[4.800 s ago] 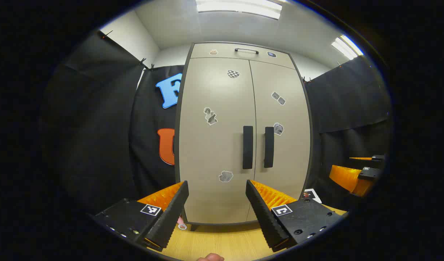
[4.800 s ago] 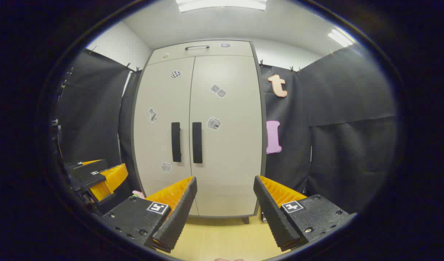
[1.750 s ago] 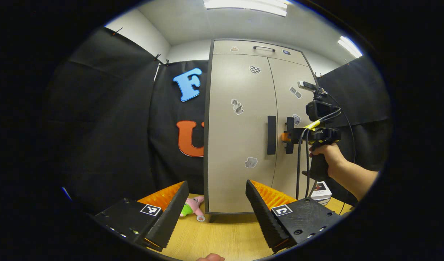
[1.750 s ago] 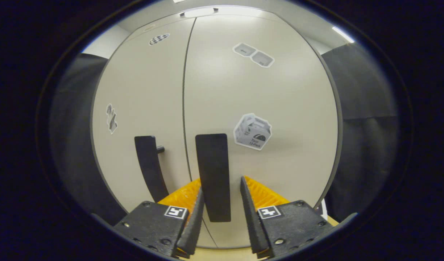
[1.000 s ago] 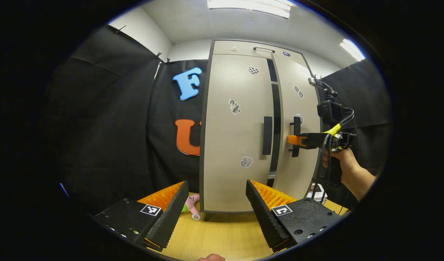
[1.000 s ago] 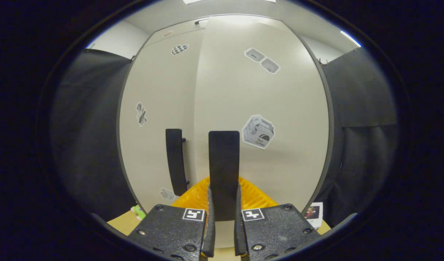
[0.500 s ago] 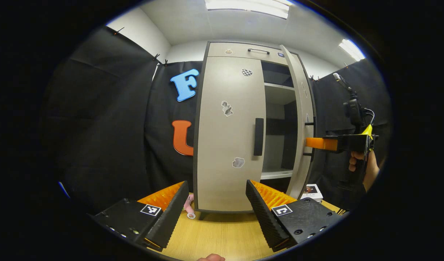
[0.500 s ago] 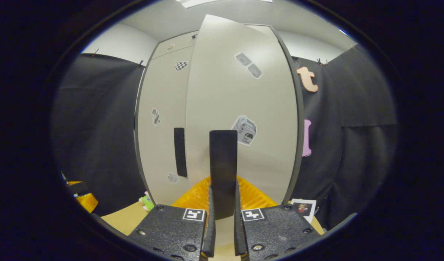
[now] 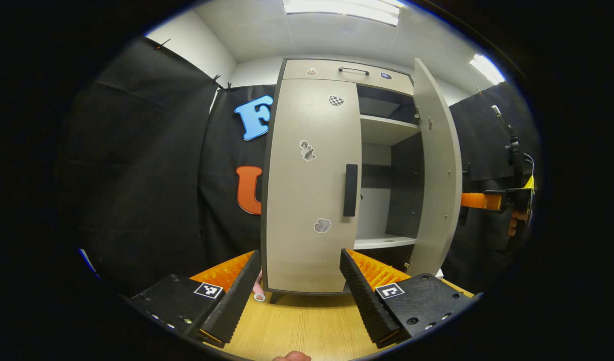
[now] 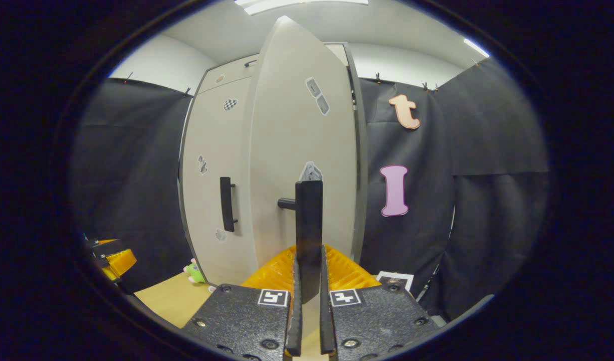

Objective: Open the right door of the double-door shoe cabinet with the right hand, and open the left door with the left hand.

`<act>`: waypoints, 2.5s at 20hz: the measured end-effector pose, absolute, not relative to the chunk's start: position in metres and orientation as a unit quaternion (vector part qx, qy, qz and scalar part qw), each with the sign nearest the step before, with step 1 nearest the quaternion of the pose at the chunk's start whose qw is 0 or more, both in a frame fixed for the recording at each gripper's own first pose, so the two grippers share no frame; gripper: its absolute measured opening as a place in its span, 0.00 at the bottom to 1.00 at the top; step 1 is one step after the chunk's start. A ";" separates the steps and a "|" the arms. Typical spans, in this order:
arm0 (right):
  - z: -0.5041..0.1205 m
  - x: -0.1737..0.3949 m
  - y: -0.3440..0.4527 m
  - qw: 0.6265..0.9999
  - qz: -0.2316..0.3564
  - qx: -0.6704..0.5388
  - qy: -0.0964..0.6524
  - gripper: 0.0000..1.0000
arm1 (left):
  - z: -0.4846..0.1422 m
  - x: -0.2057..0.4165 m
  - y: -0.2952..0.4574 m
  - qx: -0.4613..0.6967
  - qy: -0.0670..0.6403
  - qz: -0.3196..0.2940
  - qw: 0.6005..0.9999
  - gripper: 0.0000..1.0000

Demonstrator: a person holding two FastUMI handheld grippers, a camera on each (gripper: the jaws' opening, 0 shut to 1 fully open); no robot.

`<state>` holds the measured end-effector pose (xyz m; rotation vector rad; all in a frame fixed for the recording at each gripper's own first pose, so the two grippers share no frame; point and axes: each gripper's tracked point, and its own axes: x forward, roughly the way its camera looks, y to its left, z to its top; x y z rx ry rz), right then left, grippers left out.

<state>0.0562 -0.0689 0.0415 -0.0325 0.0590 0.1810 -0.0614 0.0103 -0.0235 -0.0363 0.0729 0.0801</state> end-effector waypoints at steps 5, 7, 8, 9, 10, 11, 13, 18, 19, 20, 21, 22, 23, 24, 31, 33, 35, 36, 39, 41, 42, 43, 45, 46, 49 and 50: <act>0.041 0.054 -0.090 0.996 0.087 -0.008 0.030 0.12 | -0.016 -0.062 -0.004 -0.015 0.027 0.030 0.999 0.95; 0.042 0.054 -0.099 0.996 0.078 -0.013 0.027 0.11 | -0.016 -0.062 -0.003 -0.015 0.024 0.033 0.999 0.95; 0.042 0.055 -0.105 0.997 0.069 -0.018 0.026 0.11 | -0.015 -0.061 -0.003 -0.017 0.024 0.033 0.999 0.95; 0.042 0.054 -0.112 0.998 0.059 -0.025 0.026 0.11 | -0.015 -0.060 -0.004 -0.019 0.025 0.033 0.999 0.95; 0.043 0.055 -0.119 0.998 0.049 -0.029 0.025 0.11 | -0.015 -0.060 -0.005 -0.020 0.025 0.033 0.999 0.95; 0.042 0.057 -0.127 0.998 0.038 -0.031 0.025 0.11 | -0.014 -0.060 -0.005 -0.022 0.025 0.033 0.999 0.95; 0.044 0.060 -0.144 0.999 0.018 -0.025 0.024 0.07 | -0.012 -0.058 -0.007 -0.025 0.022 0.030 0.999 0.95; 0.040 0.065 -0.160 0.999 0.036 0.018 0.022 0.04 | -0.011 -0.055 -0.008 -0.014 0.022 0.031 0.999 0.95; 0.040 0.066 -0.162 0.999 0.032 0.017 0.019 0.04 | -0.012 -0.055 -0.008 -0.014 0.023 0.031 0.999 0.95; 0.039 0.065 -0.163 0.999 0.027 0.012 0.019 0.04 | -0.012 -0.057 -0.010 -0.015 0.023 0.029 0.999 0.95; 0.040 0.063 -0.162 1.000 0.018 0.009 0.021 0.04 | -0.012 -0.057 -0.010 -0.016 0.023 0.028 0.999 0.95; 0.041 0.055 -0.162 1.000 0.011 0.004 0.020 0.04 | -0.013 -0.058 -0.010 -0.015 0.023 0.029 0.999 0.95; 0.045 0.044 -0.161 1.000 0.002 -0.001 0.008 0.04 | -0.015 -0.060 -0.007 -0.014 0.023 0.033 0.999 0.95; 0.053 0.028 -0.160 1.000 -0.007 -0.003 -0.015 0.04 | -0.015 -0.061 -0.003 -0.013 0.023 0.038 0.999 0.95; 0.041 -0.038 -0.107 0.999 0.026 -0.010 -0.028 0.04 | -0.014 -0.060 0.003 -0.018 0.019 0.043 0.999 0.95; 0.035 -0.039 -0.100 0.999 0.027 -0.005 -0.021 0.04 | -0.014 -0.060 0.000 -0.015 0.020 0.039 0.999 0.95; 0.034 -0.039 -0.096 1.000 0.024 0.001 -0.020 0.04 | -0.015 -0.060 -0.004 -0.013 0.021 0.035 0.999 0.95; 0.034 -0.035 -0.095 1.000 0.022 -0.005 -0.021 0.05 | -0.017 -0.060 -0.006 -0.012 0.023 0.033 0.999 0.95; 0.034 -0.034 -0.100 1.000 0.007 -0.019 -0.022 0.47 | -0.019 -0.061 -0.008 -0.008 0.027 0.030 0.999 0.95; 0.035 -0.033 -0.092 0.999 0.020 -0.018 -0.026 0.56 | -0.019 -0.060 -0.010 -0.011 0.025 0.025 0.999 0.95; 0.036 -0.033 -0.088 0.999 0.026 -0.012 -0.028 0.60 | -0.017 -0.060 -0.014 -0.015 0.021 0.019 1.000 0.95; 0.035 -0.034 -0.086 0.999 0.031 -0.007 -0.029 0.73 | -0.015 -0.058 -0.017 -0.018 0.019 0.013 1.000 0.95; 0.033 -0.032 -0.089 0.999 0.024 -0.010 -0.030 0.85 | -0.013 -0.052 -0.021 -0.021 0.020 0.005 1.000 0.95; 0.032 -0.032 -0.090 0.999 0.022 -0.014 -0.032 0.87 | -0.009 -0.046 -0.024 -0.025 0.020 0.000 0.999 0.95; 0.033 -0.036 -0.088 0.999 0.022 -0.023 -0.036 0.88 | 0.008 -0.015 -0.041 -0.053 0.012 -0.030 0.998 0.95; 0.033 -0.038 -0.087 0.999 0.025 -0.023 -0.037 0.88 | 0.013 -0.004 -0.049 -0.072 0.010 -0.047 0.996 0.95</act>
